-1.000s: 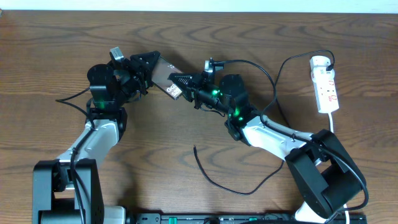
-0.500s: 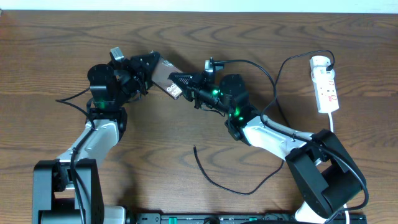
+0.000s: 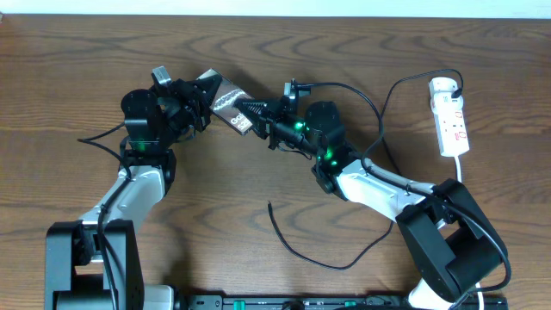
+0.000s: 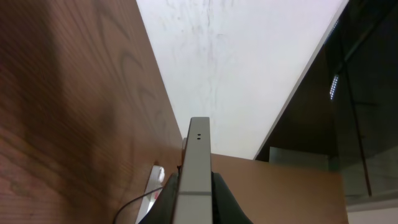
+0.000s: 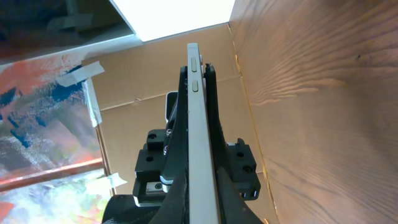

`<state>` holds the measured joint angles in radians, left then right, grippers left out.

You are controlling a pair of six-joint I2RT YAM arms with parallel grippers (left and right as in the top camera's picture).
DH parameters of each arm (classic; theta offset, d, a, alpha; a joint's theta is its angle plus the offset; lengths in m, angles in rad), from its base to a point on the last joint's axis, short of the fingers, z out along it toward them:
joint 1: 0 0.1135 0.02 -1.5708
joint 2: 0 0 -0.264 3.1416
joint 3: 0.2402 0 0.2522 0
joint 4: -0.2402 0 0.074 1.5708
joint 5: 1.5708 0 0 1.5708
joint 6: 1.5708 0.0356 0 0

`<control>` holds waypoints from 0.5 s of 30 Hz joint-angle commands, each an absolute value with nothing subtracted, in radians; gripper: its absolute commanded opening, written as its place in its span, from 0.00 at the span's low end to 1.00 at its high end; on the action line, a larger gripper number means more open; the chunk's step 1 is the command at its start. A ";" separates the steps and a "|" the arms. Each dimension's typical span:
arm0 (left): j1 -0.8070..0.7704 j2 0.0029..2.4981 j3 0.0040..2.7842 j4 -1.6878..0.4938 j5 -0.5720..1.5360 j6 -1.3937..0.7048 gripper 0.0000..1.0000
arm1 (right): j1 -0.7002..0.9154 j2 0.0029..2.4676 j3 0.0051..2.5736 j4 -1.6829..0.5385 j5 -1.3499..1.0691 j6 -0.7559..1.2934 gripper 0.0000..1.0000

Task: Plug charger to phone and switch on socket

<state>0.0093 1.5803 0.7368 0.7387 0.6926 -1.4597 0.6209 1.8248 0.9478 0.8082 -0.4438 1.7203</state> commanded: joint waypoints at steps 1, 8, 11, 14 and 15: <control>0.010 1.569 0.741 0.750 0.687 -1.422 0.07 | 0.615 1.816 0.958 0.799 -0.425 1.667 0.02; 0.013 1.569 0.741 0.750 0.686 -1.422 0.07 | 0.615 1.816 0.958 0.800 -0.425 1.661 0.55; 0.023 1.569 0.741 0.750 0.687 -1.423 0.07 | 0.615 1.816 0.958 0.800 -0.425 1.644 0.80; 0.042 1.569 0.741 0.751 0.692 -1.422 0.07 | 0.614 1.816 0.958 0.800 -0.425 1.641 0.94; 0.052 1.569 0.741 0.750 0.696 -1.423 0.07 | 0.612 1.816 0.958 0.800 -0.425 1.619 0.99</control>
